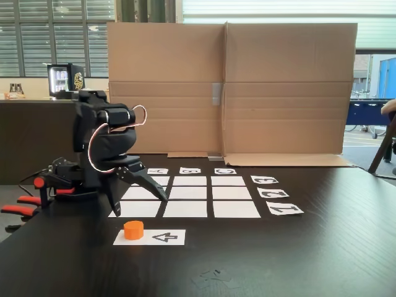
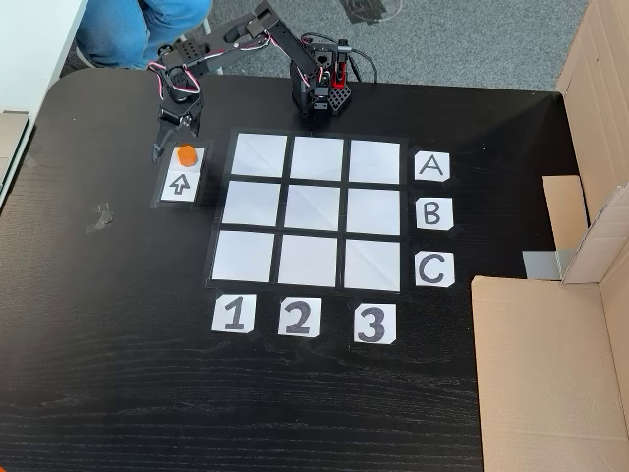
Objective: Pick up the round, orange token and place it in the grid on square B2.
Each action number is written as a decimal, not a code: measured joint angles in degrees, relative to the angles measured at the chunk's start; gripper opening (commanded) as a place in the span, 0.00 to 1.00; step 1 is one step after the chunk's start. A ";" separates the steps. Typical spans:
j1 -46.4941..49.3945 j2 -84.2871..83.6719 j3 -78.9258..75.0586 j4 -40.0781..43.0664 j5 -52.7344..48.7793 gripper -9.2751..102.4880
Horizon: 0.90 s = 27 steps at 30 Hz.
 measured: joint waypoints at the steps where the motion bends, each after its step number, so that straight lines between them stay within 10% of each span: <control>1: -0.18 -0.53 -0.35 0.00 0.00 0.63; 24: -1.32 -8.26 -5.01 -2.11 0.97 0.61; 27: -1.32 -8.70 -5.36 -2.11 0.97 0.45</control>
